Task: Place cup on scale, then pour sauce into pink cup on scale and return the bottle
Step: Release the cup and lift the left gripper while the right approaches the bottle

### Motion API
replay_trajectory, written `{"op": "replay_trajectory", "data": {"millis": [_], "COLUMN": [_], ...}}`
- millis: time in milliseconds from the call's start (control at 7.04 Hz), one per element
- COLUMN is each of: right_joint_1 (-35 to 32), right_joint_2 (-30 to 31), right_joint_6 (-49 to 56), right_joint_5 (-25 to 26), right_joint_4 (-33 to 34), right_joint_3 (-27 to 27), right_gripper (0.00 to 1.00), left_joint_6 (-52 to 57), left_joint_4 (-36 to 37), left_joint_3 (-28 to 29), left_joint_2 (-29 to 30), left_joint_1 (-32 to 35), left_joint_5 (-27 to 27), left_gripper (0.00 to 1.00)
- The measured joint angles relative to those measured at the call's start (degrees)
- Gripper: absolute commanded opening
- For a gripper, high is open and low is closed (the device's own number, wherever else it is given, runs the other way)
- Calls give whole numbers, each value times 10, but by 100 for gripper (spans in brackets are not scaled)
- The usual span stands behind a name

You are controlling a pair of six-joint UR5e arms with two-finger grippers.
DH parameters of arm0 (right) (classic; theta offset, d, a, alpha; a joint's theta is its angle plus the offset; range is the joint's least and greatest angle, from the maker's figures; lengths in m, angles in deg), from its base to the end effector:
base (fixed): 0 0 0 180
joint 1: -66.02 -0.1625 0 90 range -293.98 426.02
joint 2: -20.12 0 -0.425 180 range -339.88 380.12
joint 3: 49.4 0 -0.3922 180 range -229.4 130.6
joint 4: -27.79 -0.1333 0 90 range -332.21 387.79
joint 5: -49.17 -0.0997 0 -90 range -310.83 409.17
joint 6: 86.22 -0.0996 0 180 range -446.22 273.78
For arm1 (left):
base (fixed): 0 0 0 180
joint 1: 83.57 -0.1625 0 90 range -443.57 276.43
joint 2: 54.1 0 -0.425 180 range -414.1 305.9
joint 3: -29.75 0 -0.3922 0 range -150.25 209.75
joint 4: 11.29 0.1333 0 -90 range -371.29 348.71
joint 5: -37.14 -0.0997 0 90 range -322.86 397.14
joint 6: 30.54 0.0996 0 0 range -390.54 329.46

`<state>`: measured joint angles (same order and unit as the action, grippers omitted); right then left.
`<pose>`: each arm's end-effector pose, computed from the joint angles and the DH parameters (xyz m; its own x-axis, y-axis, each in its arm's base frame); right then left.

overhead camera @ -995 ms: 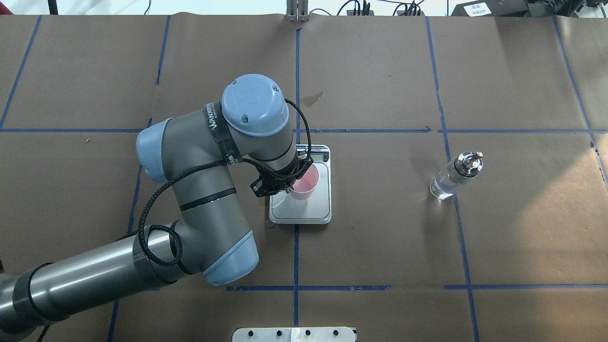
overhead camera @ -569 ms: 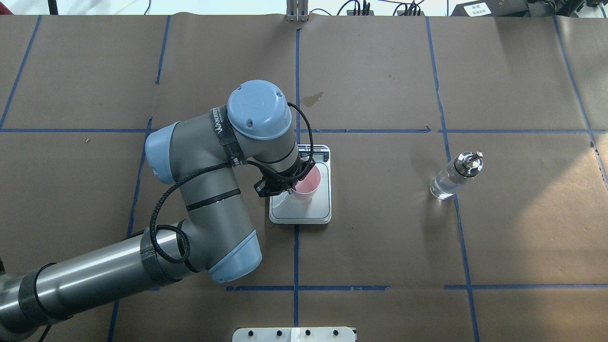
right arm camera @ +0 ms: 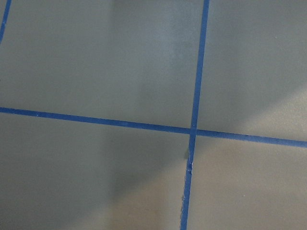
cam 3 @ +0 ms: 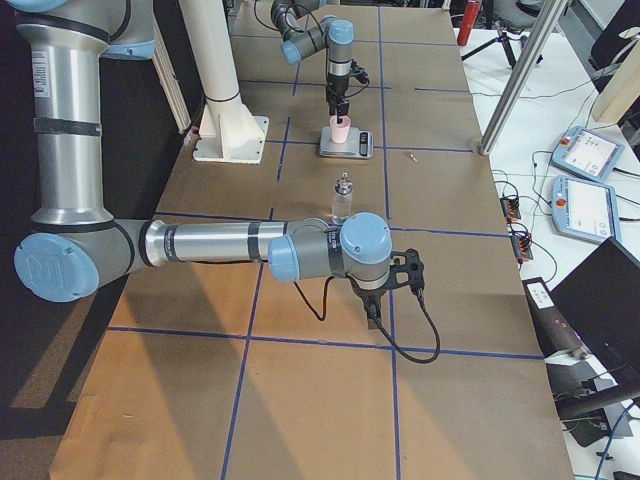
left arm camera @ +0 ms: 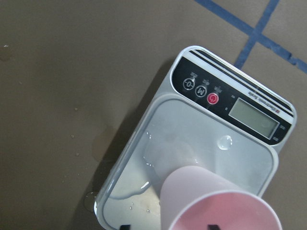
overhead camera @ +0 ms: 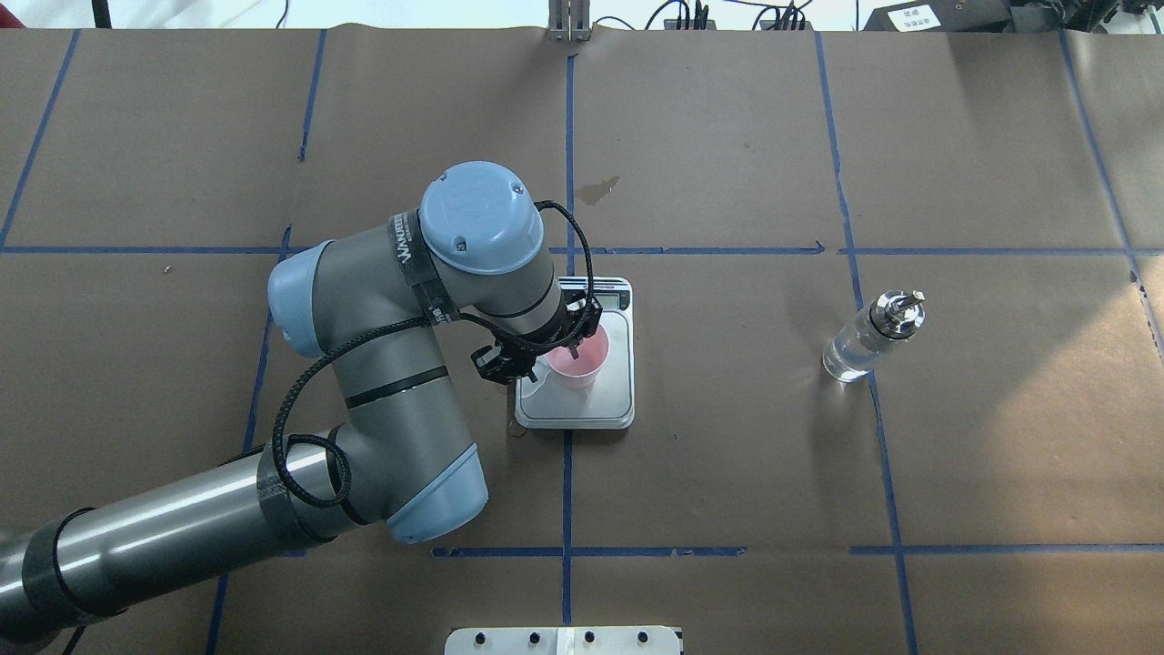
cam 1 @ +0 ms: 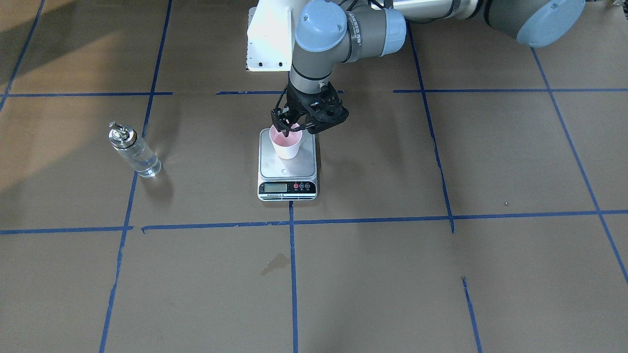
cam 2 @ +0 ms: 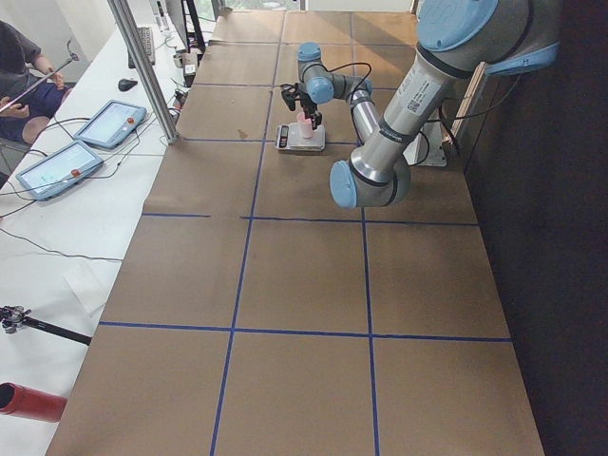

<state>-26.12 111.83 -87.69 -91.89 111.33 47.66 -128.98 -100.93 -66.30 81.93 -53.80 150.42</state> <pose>0.0740 -0.4858 0.5916 0.6329 -0.1105 0.7663 -0.0528 0.9813 0.1851 0.5440 -0.4194 0.1266 0.5045 -0.4439 -0.7406 0.2637 0.8959 -0.3574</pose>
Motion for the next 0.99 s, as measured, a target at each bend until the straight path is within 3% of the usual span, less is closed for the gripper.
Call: {"op": "replay_trajectory", "data": {"millis": [284, 711, 995], "right_joint_1": [17, 111, 227], "right_joint_2": [2, 55, 63], "right_joint_6": [-72, -297, -483], "right_joint_5": [-17, -13, 52], "right_joint_4": [5, 10, 8], "right_joint_3": [53, 237, 345], "right_gripper": [100, 100, 100], "left_joint_6": [52, 139, 217], "left_joint_4": [50, 106, 139], "left_joint_3": [-70, -112, -134], "left_joint_2": [-2, -2, -22], "left_joint_1": [45, 136, 185], "left_joint_5": [36, 72, 81], "left_gripper": [100, 100, 100]}}
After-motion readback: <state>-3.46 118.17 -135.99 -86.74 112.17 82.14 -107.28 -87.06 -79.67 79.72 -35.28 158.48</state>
